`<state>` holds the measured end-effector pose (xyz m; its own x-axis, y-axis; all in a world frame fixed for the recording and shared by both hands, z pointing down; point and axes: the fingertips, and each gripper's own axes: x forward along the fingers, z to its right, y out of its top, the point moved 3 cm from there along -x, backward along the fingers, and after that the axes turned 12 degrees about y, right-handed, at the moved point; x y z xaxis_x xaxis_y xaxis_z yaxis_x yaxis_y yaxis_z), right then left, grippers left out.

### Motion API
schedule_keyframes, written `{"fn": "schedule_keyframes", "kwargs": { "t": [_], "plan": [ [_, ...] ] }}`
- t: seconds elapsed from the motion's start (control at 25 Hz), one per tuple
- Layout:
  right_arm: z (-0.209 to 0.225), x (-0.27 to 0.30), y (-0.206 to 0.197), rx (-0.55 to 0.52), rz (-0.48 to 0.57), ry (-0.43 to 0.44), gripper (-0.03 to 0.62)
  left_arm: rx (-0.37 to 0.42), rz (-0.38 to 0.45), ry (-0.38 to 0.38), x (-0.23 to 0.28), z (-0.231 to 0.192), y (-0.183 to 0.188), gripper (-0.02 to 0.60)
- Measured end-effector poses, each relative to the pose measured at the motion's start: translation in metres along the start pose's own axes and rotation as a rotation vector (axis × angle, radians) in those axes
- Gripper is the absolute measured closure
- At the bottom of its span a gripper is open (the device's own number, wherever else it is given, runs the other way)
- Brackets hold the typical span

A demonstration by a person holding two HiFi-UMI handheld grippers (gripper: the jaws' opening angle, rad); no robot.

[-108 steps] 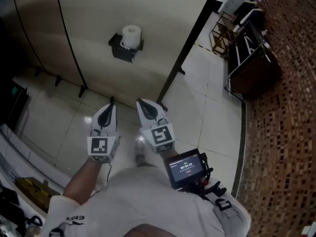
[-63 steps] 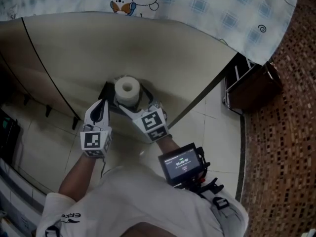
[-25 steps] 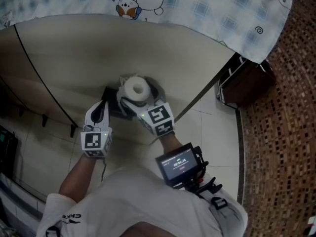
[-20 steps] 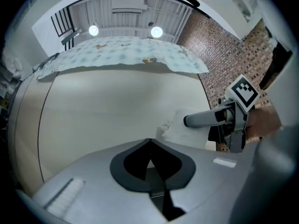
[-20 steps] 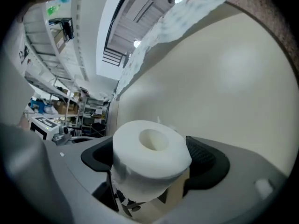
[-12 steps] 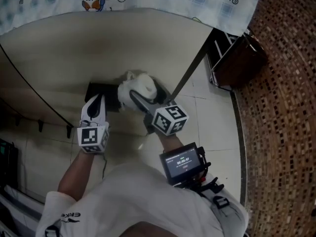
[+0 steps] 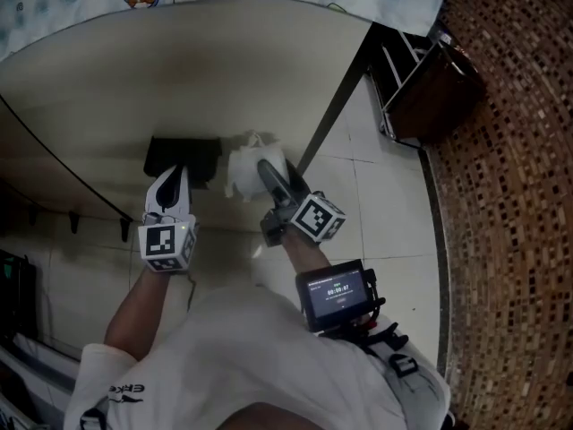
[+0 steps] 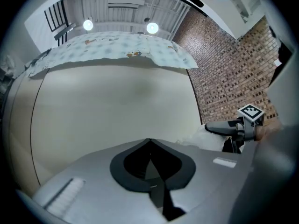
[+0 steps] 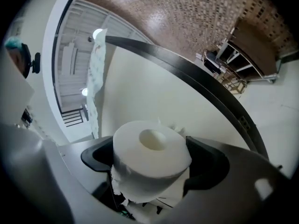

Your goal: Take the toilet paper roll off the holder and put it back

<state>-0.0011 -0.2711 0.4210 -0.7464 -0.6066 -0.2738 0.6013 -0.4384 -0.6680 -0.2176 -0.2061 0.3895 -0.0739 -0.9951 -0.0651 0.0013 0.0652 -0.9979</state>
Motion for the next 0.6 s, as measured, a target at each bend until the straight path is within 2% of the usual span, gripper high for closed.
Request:
{"fn": "schedule_keyframes", "kwargs": {
  "t": [0.2, 0.6],
  "plan": [
    [0.020, -0.014, -0.023, 0.131, 0.043, -0.023, 0.125, 0.004, -0.044, 0.014, -0.008, -0.007, -0.017, 0.580],
    [0.036, -0.018, -0.060, 0.164, 0.036, -0.089, 0.125, 0.016, -0.138, 0.037, -0.020, -0.034, -0.057, 0.580]
  ]
}}
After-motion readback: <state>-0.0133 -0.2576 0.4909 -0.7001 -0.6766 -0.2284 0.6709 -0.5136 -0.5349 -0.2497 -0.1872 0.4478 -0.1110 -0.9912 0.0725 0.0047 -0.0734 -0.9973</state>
